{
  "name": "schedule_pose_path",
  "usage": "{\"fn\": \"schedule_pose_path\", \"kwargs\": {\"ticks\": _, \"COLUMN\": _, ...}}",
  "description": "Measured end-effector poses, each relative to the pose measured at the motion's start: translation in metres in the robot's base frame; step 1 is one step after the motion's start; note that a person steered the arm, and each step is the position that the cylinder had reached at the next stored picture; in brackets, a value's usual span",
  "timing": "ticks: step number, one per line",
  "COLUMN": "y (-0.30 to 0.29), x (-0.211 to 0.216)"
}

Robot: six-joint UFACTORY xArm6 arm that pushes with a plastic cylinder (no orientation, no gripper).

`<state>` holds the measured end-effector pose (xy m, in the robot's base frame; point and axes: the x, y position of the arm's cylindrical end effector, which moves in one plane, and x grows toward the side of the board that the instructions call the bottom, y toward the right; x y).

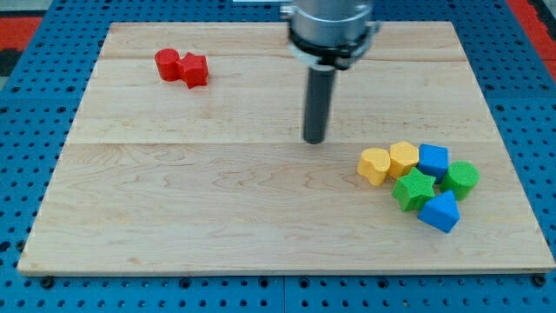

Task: Push the red circle along with the red star down a bit

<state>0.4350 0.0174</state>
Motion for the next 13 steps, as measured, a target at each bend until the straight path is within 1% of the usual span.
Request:
{"fn": "schedule_pose_path", "kwargs": {"ticks": 2, "y": -0.160, "x": -0.035}}
{"fn": "schedule_pose_path", "kwargs": {"ticks": 3, "y": -0.226, "x": -0.051}}
{"fn": "schedule_pose_path", "kwargs": {"ticks": 4, "y": -0.273, "x": -0.082}}
{"fn": "schedule_pose_path", "kwargs": {"ticks": 5, "y": -0.282, "x": -0.118}}
{"fn": "schedule_pose_path", "kwargs": {"ticks": 6, "y": -0.281, "x": -0.134}}
{"fn": "schedule_pose_path", "kwargs": {"ticks": 8, "y": -0.255, "x": -0.145}}
{"fn": "schedule_pose_path", "kwargs": {"ticks": 9, "y": -0.249, "x": -0.161}}
{"fn": "schedule_pose_path", "kwargs": {"ticks": 10, "y": -0.221, "x": -0.162}}
{"fn": "schedule_pose_path", "kwargs": {"ticks": 13, "y": -0.188, "x": -0.159}}
